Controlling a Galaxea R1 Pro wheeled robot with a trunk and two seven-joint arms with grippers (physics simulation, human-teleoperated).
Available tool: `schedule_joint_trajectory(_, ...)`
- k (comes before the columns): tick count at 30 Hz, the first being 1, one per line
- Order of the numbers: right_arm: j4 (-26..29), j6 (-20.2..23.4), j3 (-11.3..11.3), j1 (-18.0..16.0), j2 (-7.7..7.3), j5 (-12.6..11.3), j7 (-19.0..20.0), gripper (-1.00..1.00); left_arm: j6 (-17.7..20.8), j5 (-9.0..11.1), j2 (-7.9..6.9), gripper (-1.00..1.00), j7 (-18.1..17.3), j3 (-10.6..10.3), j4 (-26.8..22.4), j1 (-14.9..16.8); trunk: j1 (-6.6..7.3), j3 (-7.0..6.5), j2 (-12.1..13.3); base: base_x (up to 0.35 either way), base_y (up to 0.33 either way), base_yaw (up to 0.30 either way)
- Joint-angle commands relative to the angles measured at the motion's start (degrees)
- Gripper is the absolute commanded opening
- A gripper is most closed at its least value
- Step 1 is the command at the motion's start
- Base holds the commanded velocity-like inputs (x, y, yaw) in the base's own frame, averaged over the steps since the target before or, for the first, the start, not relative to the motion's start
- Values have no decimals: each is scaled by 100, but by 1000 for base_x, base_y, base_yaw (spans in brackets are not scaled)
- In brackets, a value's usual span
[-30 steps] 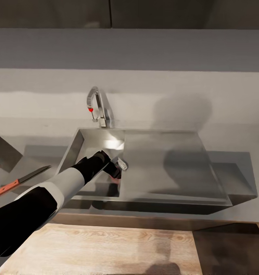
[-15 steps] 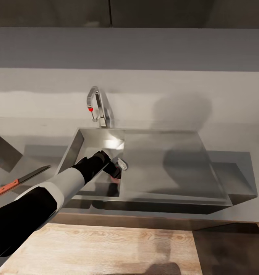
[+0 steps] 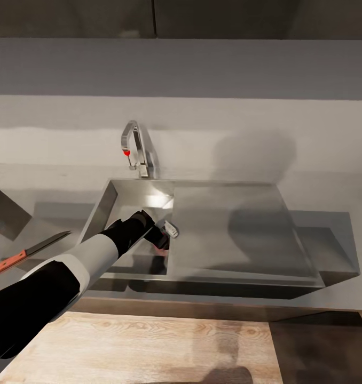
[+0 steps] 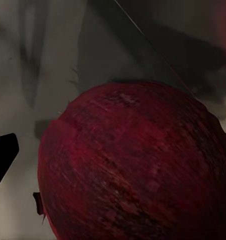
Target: In the kitchen, take the Vidalia onion out of the sink, dice it on the chopping board with the paring knife, put the diced onion into the bowl on the countertop, then place both the paring knife and the chopping board into the sink.
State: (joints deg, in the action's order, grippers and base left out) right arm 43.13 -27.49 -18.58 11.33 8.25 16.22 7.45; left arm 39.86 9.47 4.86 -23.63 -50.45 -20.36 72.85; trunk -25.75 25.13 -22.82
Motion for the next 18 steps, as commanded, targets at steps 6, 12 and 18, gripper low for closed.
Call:
schedule_joint_trajectory(6,11,-11,-40,0,10,21,55,100,31,71,-2,-100,8,-46,-7,5,-4,9,-10,0,0,0)
schedule_joint_trajectory(12,11,-11,-40,0,10,21,55,100,33,73,10,-100,8,-44,-37,2,-4,9,-10,0,0,0)
schedule_joint_trajectory(18,11,-11,-40,0,10,21,55,100,38,73,23,-100,8,-45,-38,1,-4,9,-10,0,0,0)
